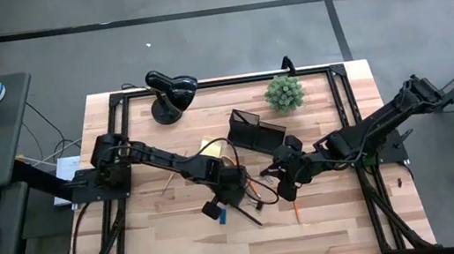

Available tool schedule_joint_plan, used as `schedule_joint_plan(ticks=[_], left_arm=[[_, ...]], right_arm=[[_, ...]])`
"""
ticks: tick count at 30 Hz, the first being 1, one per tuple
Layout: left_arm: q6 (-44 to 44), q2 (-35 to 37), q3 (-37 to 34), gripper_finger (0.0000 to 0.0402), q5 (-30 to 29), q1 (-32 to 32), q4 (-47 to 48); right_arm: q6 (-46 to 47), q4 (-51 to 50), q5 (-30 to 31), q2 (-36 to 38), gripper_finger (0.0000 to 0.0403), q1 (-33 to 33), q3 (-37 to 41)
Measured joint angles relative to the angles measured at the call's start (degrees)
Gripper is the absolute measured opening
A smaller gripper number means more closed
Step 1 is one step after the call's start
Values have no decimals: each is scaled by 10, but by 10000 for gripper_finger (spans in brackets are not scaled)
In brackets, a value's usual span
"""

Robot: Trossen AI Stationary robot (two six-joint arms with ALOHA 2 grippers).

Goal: Pick and place office supplies into organizer
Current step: Put the pen into the desk organizer

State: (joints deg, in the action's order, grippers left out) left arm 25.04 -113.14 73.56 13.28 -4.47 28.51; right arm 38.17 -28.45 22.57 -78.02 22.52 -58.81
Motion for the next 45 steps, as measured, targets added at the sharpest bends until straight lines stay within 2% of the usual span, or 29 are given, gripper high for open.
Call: schedule_joint_plan(ticks=[6, 12, 19, 34, 45], left_arm=[[1, 2, 1, 1, 26, 0, 5], [-22, 3, 1, 0, 6, 6, -8], [-29, 4, 2, 2, 37, 21, -22], [-12, -13, 2, 86, 34, 18, -14], [-15, -41, 4, 84, 47, 18, -19]], right_arm=[[-5, 0, 0, 0, 83, 0, 0], [-7, -1, 0, 0, 83, 0, 0], [-7, -1, -2, 0, 83, 0, 0], [-7, 0, -4, 0, 83, 0, 0], [-7, 1, -5, 0, 83, 0, 0]])
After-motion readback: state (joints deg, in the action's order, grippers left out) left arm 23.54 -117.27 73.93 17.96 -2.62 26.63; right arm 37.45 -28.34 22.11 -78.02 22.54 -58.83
